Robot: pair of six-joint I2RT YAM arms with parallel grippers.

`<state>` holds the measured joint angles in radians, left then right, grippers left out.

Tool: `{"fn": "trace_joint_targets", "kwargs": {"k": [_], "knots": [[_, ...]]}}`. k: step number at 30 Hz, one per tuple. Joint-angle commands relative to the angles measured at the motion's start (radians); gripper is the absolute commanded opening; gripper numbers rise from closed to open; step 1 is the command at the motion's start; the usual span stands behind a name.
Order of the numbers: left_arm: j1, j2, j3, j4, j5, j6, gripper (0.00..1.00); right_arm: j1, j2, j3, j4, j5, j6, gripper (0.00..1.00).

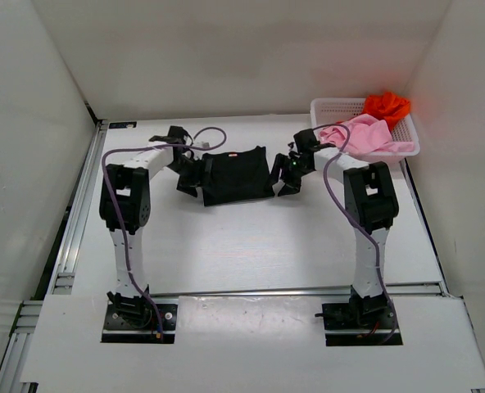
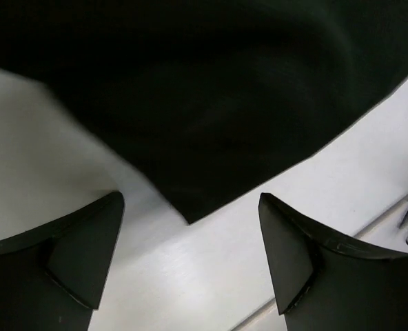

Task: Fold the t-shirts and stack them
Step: Fold the long partially folded tshirt into a neat square

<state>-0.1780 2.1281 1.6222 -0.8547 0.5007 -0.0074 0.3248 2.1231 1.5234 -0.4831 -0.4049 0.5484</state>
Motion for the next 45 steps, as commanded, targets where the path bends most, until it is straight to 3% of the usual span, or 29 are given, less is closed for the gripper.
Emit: {"fn": "trace_joint_targets", "kwargs": {"k": [1,5,6,9,10,11,13,20,26,28,29,31,32,35,41,45], "knots": [[0.0,0.003,0.01,0.013,0.031,0.007,0.9,0.009,0.015,0.0,0.0,-0.043,-0.013,0.67],[0.0,0.05,0.019,0.013,0.051,0.007,0.77,0.02,0.035,-0.012,0.009,-0.055,-0.004,0.62],[0.0,0.05,0.019,0.013,0.061,0.007,0.65,0.02,0.035,-0.035,0.02,-0.072,0.005,0.57],[0.0,0.059,0.028,0.013,0.073,0.007,0.43,0.02,0.035,-0.063,0.051,-0.098,0.025,0.24],[0.0,0.059,0.028,0.013,0.073,0.007,0.26,0.02,0.035,-0.063,0.061,-0.098,0.025,0.06],[0.0,0.059,0.028,0.013,0.082,0.007,0.2,0.02,0.035,-0.063,0.061,-0.098,0.036,0.0],[0.0,0.05,0.028,0.013,0.093,0.007,0.1,0.02,0.023,-0.087,0.087,-0.132,0.036,0.0],[0.0,-0.092,-0.134,-0.021,0.111,0.007,0.1,0.054,-0.173,-0.32,0.115,-0.152,-0.01,0.0],[-0.041,-0.249,-0.356,-0.19,0.111,0.007,0.1,0.143,-0.374,-0.586,0.094,-0.161,-0.064,0.0],[-0.07,-0.298,-0.418,-0.228,0.111,0.007,0.23,0.161,-0.443,-0.676,0.094,-0.175,-0.064,0.01],[-0.071,-0.312,-0.432,-0.247,0.101,0.007,0.41,0.174,-0.465,-0.701,0.094,-0.175,-0.064,0.13],[-0.08,-0.356,-0.441,-0.277,0.088,0.007,0.55,0.174,-0.523,-0.752,0.077,-0.158,-0.064,0.33],[-0.08,-0.373,-0.441,-0.277,0.07,0.007,0.58,0.174,-0.543,-0.761,0.045,-0.144,-0.082,0.44],[-0.08,-0.418,-0.388,-0.3,0.0,0.007,0.62,0.174,-0.624,-0.744,-0.044,-0.108,-0.123,0.53],[-0.055,-0.482,-0.314,-0.089,-0.114,0.007,0.7,0.165,-0.715,-0.588,-0.121,0.047,-0.212,0.58],[-0.081,-0.392,-0.283,-0.012,-0.169,0.007,0.7,0.165,-0.614,-0.456,-0.101,0.069,-0.234,0.58]]}}
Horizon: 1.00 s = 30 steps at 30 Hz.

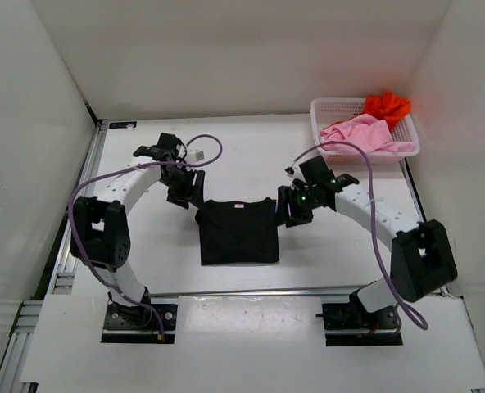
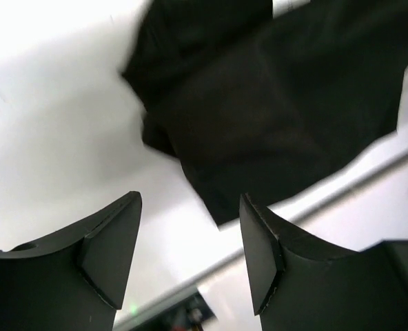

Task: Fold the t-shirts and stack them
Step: Fold the long partially folded tshirt into a neat square

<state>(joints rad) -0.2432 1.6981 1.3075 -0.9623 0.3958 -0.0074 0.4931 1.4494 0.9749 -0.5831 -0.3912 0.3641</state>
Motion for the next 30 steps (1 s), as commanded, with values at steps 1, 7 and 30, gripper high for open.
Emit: {"fn": "trace_joint_targets", "kwargs": {"k": [1,7,30], "knots": [[-0.016,0.06,0.041,0.109,-0.078,0.007,0.7,-0.004,0.09,0.122,-0.001,0.055,-0.06,0.58],[-0.016,0.132,0.05,0.172,-0.069,0.007,0.7,-0.004,0.275,0.272,0.031,0.091,-0.051,0.59],[-0.016,0.163,0.027,0.123,0.06,0.007,0.62,-0.004,0.48,0.355,0.129,-0.008,0.015,0.58]]}}
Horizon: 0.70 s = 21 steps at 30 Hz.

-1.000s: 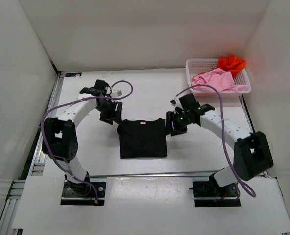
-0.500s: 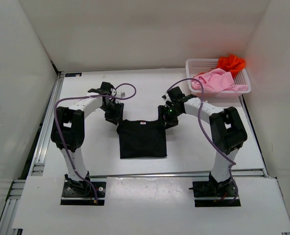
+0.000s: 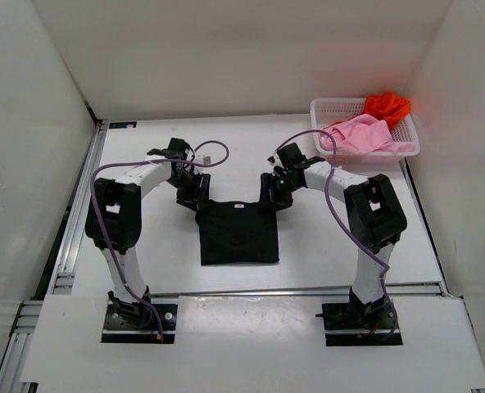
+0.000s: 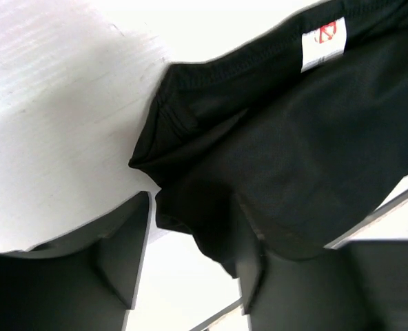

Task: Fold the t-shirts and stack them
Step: Fold the long partially folded tshirt into a neat square

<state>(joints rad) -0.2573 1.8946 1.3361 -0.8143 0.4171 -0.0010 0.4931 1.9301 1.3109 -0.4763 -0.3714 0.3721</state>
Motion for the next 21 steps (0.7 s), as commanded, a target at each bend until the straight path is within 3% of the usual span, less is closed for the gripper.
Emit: {"fn": "trace_joint_targets", "kwargs": {"k": [1,5,11,19,21], "knots": [[-0.002,-0.045,-0.002,-0.025,0.038,0.001,0.64,-0.004,0.0,0.019,0.022,-0.027,0.007,0.58],[-0.002,-0.104,-0.02,-0.025,0.048,0.001,0.68,-0.004,0.0,0.019,0.022,-0.027,0.007,0.58],[-0.014,-0.06,-0.052,-0.016,0.02,0.001,0.64,-0.004,0.0,0.01,0.031,-0.038,0.025,0.54],[-0.014,0.023,0.003,-0.016,0.043,0.001,0.3,-0.004,0.009,0.01,0.031,-0.049,0.034,0.3],[-0.014,0.034,0.012,-0.016,0.043,0.001,0.2,-0.004,0.009,0.01,0.031,-0.049,0.034,0.2]]}}
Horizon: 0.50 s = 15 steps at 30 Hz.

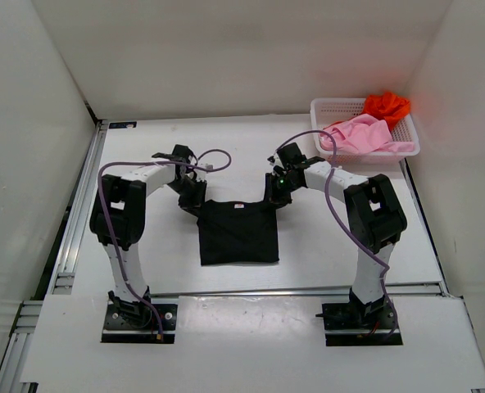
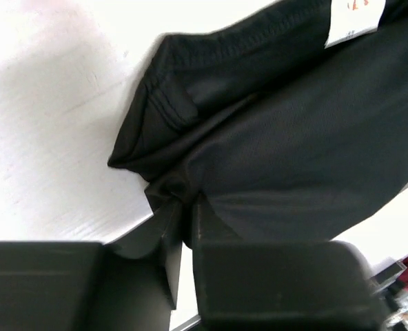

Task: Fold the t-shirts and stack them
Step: Fold the long partially folded tshirt into a neat square

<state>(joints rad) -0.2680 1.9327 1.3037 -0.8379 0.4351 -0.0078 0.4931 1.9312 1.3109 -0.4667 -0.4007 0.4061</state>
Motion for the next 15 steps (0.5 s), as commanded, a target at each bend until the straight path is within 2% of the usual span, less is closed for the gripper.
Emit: {"fn": "trace_joint_targets", "kwargs": {"k": [1,3,7,10,15], "knots": [[-0.004,-0.005,0.045,0.008,0.039,0.008,0.14,-0.004,0.008,0.01,0.022,-0.02,0.0,0.17],[-0.004,-0.015,0.054,0.008,0.05,0.008,0.1,-0.004,0.008,0.01,0.022,-0.02,0.0,0.07],[-0.004,-0.096,0.036,0.008,0.05,0.008,0.1,-0.004,-0.057,-0.022,0.036,-0.02,0.0,0.01],[-0.013,-0.204,0.026,-0.01,0.069,0.008,0.1,-0.004,-0.182,-0.097,0.08,-0.02,-0.009,0.01],[-0.031,-0.261,0.026,-0.02,0.114,0.008,0.1,-0.004,-0.31,-0.234,0.16,0.003,0.023,0.01]]}}
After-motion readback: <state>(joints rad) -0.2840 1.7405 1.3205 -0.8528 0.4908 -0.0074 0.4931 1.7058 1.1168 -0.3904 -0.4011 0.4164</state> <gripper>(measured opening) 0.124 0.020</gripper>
